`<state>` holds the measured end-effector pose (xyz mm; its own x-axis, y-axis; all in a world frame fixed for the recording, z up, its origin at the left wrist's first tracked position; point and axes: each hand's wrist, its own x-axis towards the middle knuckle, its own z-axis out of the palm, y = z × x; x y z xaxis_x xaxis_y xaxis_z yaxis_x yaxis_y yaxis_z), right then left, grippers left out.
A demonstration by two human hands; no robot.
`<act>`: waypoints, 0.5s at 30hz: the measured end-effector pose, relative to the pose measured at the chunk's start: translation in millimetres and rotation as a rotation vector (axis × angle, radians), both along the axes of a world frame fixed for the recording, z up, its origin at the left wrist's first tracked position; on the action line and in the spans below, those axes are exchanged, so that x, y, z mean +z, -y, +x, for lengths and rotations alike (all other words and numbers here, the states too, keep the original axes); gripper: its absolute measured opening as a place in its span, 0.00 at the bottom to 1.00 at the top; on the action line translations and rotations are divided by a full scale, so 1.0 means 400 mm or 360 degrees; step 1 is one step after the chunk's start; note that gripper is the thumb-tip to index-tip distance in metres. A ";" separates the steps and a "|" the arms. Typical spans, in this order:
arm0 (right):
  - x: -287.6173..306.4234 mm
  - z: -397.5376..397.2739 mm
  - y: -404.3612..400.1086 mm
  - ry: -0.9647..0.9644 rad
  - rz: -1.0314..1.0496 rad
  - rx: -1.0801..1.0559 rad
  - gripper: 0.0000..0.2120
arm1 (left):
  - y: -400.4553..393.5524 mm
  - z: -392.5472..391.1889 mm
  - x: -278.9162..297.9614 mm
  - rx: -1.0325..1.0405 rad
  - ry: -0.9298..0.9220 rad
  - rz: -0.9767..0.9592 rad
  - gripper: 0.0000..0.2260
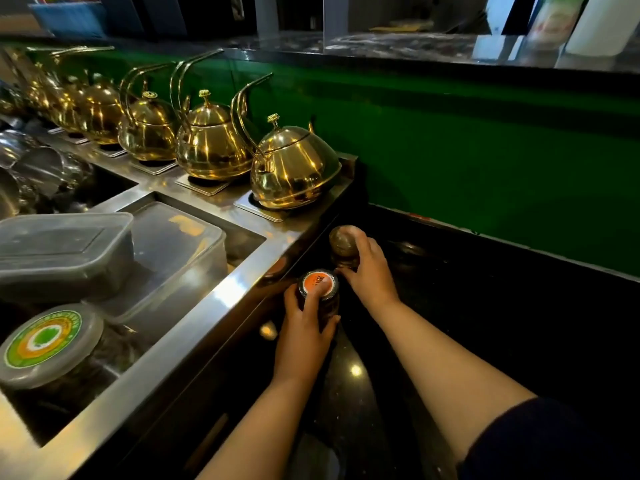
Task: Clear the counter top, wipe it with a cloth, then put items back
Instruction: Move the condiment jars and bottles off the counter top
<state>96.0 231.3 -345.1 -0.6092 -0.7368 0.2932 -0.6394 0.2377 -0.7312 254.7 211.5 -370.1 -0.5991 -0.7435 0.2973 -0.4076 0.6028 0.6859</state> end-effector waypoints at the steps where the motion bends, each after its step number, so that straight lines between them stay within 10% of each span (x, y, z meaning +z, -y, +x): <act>1: -0.002 -0.001 0.001 -0.0022 0.0017 0.0002 0.35 | -0.001 -0.002 0.000 -0.0001 0.0013 -0.0030 0.30; 15: 0.176 -0.004 -0.236 0.0085 0.0107 -0.0029 0.35 | -0.072 0.047 0.198 0.0038 0.0696 -0.0611 0.27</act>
